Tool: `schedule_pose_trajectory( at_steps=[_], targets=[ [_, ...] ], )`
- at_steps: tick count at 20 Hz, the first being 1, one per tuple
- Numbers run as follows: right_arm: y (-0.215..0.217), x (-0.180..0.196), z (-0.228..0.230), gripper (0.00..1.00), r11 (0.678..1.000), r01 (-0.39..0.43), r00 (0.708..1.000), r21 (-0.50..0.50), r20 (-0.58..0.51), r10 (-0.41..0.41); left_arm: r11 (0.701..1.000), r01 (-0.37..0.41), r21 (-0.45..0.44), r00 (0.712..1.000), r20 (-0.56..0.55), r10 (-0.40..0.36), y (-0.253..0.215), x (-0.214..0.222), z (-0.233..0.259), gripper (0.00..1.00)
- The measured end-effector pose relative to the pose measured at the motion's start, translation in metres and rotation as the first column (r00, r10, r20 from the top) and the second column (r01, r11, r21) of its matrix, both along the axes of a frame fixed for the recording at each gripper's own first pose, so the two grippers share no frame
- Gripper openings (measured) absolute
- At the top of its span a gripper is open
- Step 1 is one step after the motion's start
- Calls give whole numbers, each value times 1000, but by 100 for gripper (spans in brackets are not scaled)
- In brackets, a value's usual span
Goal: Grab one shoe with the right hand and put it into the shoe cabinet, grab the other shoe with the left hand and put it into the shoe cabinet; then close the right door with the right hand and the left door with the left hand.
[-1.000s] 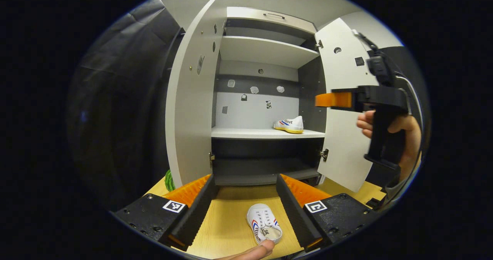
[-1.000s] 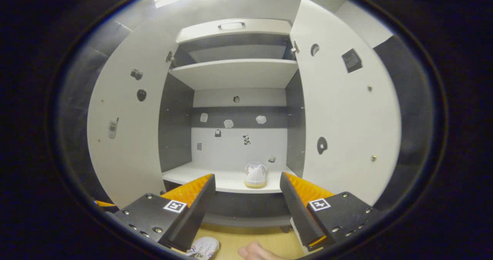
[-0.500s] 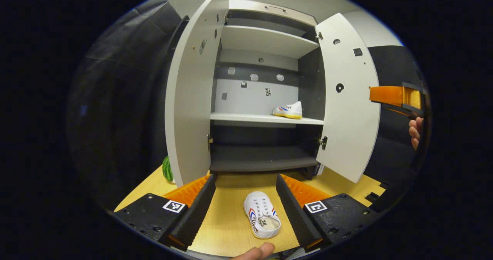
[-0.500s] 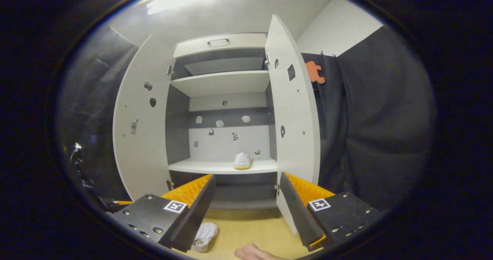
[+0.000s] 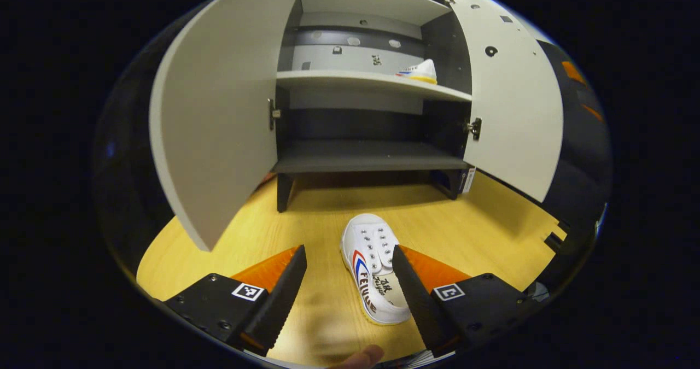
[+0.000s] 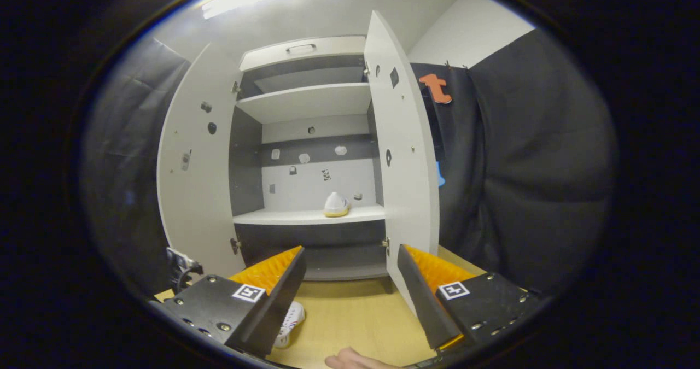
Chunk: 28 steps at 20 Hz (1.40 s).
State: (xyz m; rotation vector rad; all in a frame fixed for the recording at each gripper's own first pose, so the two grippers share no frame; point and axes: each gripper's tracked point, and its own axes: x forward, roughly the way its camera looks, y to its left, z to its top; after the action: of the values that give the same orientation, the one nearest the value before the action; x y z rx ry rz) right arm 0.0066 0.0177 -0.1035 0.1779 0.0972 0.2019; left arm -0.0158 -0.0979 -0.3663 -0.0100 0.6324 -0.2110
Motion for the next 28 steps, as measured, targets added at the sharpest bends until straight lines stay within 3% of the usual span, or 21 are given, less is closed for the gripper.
schedule_pose_trajectory(
  at_steps=[3, 9, 12, 13, 14, 15, 18, 22, 28],
  targets=[
    [-2, 4, -5, 99, 1000, -5, 1000, -11, -2, 5, 998, -41, -39, 998, -57, 39, -2, 14, -25, 94],
    [-2, 12, -16, 97, 999, -17, 1000, -29, -16, 16, 997, -13, -76, 983, -185, -1, -13, 17, -73, 89],
    [-4, 16, -19, 99, 999, -13, 1000, -48, -15, 12, 989, 4, -146, 984, -178, -30, -25, 22, -72, 73],
    [-5, 17, -20, 98, 999, -10, 1000, -51, -17, 10, 992, 6, -127, 984, -176, -29, -24, 24, -79, 54],
    [-5, 16, -21, 97, 999, -11, 1000, -53, -20, 10, 995, 10, -100, 985, -169, -27, -19, 23, -73, 53],
    [-6, 16, -22, 98, 998, -11, 1000, -56, -25, 10, 995, 8, -97, 989, -149, -23, -18, 27, -72, 36],
    [-12, 13, -26, 98, 998, -5, 999, -56, -36, 3, 993, -29, -115, 985, -170, 10, -19, 24, -70, 8],
    [-26, 3, -22, 99, 999, 12, 1000, -34, -27, -13, 997, -47, -55, 994, -105, 41, -15, 32, -47, 5],
    [-32, -7, -14, 99, 1000, 14, 1000, -8, -13, -14, 990, -77, -118, 997, 3, 78, -9, 26, 45, 4]
  ],
)
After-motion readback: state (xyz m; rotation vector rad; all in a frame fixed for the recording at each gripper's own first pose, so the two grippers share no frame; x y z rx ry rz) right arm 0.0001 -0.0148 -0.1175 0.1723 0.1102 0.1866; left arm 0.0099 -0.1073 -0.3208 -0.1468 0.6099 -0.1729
